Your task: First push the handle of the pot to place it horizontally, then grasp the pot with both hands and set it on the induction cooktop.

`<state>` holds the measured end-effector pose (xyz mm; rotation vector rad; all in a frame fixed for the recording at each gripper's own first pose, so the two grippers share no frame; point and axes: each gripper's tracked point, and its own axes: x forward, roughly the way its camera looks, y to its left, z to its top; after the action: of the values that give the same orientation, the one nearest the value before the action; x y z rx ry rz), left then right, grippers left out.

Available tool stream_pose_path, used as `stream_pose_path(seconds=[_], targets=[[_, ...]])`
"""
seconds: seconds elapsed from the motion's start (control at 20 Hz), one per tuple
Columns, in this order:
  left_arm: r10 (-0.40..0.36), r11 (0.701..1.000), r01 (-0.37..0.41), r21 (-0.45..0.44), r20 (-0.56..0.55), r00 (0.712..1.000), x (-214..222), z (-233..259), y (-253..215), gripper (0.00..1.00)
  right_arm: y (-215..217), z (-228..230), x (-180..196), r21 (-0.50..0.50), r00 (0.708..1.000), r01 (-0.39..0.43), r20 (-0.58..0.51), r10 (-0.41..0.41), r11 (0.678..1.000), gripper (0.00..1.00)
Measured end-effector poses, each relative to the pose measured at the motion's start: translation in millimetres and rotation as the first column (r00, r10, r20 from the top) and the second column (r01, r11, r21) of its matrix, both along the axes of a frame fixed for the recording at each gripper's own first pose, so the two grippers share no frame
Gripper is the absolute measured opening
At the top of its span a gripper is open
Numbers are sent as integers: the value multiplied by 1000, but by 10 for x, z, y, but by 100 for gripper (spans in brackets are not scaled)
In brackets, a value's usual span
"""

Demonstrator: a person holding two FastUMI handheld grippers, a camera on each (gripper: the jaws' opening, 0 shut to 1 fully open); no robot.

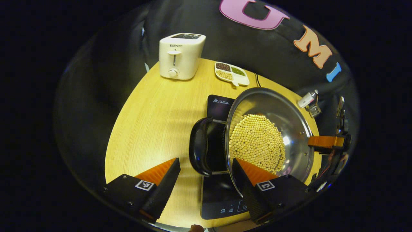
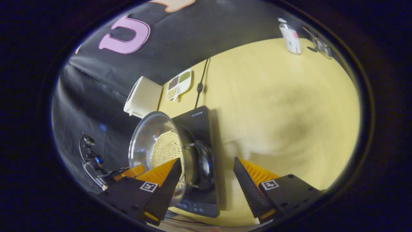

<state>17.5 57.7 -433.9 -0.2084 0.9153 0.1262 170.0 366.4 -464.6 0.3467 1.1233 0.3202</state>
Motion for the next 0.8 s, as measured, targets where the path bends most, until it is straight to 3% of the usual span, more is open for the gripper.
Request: stream_pose_path(seconds=[0.1, 0.15, 0.2, 0.3, 0.35, 0.4, 0.5, 0.75, 0.8], targets=[[33, 999, -33, 1, 25, 999, -113, 81, -24, 100, -89, 164, -96, 1, 999, 21, 39, -21, 1000, 94], [43, 999, -44, 14, 36, 998, -171, 119, -35, 100, -164, 236, -156, -9, 998, 28, 62, -28, 1000, 100], [52, 998, -54, 35, 50, 997, -214, 168, -38, 100, -228, 300, -194, -26, 996, 29, 86, -27, 999, 93], [54, 995, -61, 83, 78, 995, -270, 273, -82, 100, -353, 447, -301, -42, 991, 30, 130, -24, 999, 93], [55, 991, -66, 116, 94, 994, -299, 336, -106, 100, -386, 510, -359, -41, 989, 30, 148, -24, 999, 100], [51, 987, -67, 148, 110, 993, -352, 423, -152, 99, -441, 571, -405, -37, 987, 29, 162, -23, 999, 93], [49, 977, -79, 200, 149, 988, -411, 579, -289, 99, -584, 704, -509, -24, 981, 26, 195, -20, 999, 94], [46, 964, -113, 242, 267, 963, -526, 933, -1112, 98, -1201, 1034, -678, -2, 957, 15, 290, -14, 1000, 93], [33, 963, -107, 249, 283, 959, -551, 995, -1361, 98, -1349, 1112, -717, 2, 952, 20, 306, -20, 1000, 100]])
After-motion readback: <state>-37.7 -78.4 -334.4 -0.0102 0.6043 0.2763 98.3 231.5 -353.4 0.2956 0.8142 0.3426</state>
